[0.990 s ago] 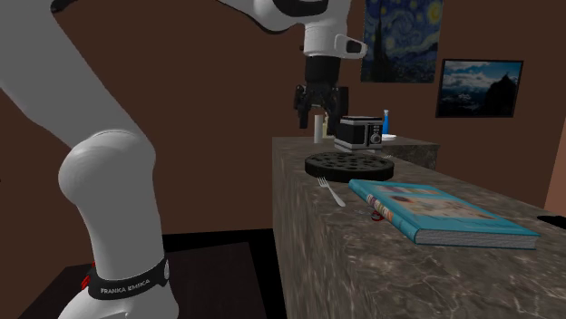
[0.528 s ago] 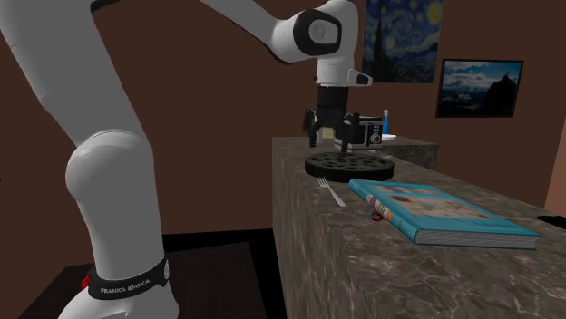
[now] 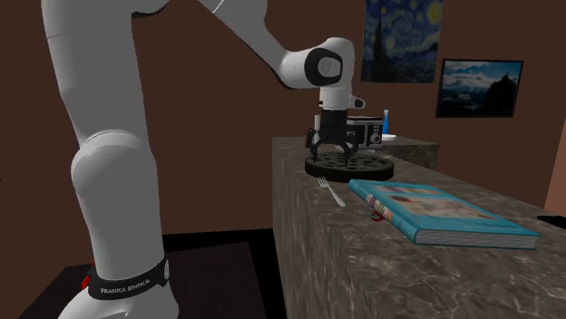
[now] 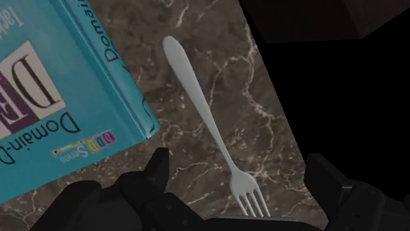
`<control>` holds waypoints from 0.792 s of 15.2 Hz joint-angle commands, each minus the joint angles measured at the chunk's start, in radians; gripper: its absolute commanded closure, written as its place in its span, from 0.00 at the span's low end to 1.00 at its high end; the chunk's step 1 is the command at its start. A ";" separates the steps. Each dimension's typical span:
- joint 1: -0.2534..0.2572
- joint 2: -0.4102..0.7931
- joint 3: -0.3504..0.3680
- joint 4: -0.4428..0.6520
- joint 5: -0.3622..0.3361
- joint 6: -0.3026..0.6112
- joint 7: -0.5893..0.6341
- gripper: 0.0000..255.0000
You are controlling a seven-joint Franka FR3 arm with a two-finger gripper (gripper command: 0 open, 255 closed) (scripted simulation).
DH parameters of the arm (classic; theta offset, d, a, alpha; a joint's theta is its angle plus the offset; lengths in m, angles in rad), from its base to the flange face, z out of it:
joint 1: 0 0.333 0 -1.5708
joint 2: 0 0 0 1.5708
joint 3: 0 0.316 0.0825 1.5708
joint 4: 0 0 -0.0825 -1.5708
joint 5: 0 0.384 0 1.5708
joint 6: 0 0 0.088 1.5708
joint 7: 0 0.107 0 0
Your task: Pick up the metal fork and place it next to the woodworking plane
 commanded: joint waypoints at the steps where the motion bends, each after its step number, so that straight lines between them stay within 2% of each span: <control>1: 0.017 0.058 0.015 0.026 -0.005 0.037 -0.045 0.00; 6: 0.055 0.183 0.055 0.090 -0.028 0.109 -0.133 0.00; 12: 0.057 0.227 0.056 0.061 -0.031 0.182 -0.130 0.00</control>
